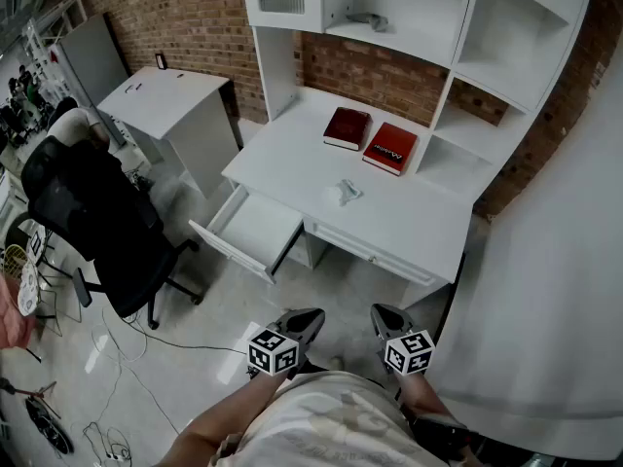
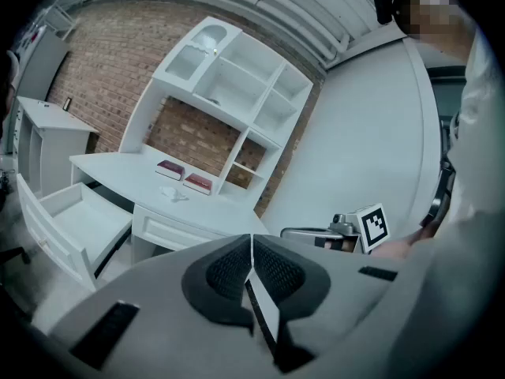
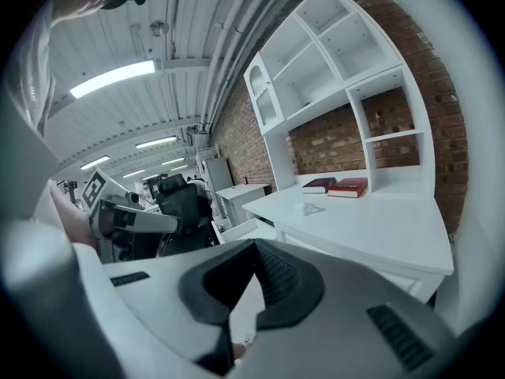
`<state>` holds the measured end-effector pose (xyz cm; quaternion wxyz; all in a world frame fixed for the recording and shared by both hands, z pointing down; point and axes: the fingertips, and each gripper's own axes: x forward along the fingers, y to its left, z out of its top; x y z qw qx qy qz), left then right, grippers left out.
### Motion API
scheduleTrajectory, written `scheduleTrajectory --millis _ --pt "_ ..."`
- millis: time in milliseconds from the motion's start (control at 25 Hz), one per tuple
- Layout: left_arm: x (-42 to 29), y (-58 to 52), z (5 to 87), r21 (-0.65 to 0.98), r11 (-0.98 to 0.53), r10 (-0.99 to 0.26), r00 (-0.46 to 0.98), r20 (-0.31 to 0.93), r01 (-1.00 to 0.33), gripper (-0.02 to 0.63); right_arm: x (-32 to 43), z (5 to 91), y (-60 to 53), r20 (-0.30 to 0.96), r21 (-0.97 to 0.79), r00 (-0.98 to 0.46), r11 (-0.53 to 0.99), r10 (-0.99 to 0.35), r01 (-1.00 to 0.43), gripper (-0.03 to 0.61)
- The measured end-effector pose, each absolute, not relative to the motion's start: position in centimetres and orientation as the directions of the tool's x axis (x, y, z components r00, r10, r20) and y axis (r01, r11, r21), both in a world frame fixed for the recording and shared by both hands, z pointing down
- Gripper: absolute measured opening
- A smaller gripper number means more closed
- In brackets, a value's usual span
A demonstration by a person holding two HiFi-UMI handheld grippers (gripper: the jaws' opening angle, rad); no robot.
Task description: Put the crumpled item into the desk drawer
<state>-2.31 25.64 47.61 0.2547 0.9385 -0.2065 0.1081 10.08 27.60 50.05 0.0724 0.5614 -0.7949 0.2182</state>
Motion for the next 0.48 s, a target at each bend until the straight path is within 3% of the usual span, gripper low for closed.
scheduleTrajectory --millis 480 --pt "-1.8 27.1 47.6 0.407 -0.8 -0.323 0.888 0.326 -0.44 0.028 10.3 50.6 28.6 0.356 -0.275 -0.367 0.279 -0.86 -0.92 0.023"
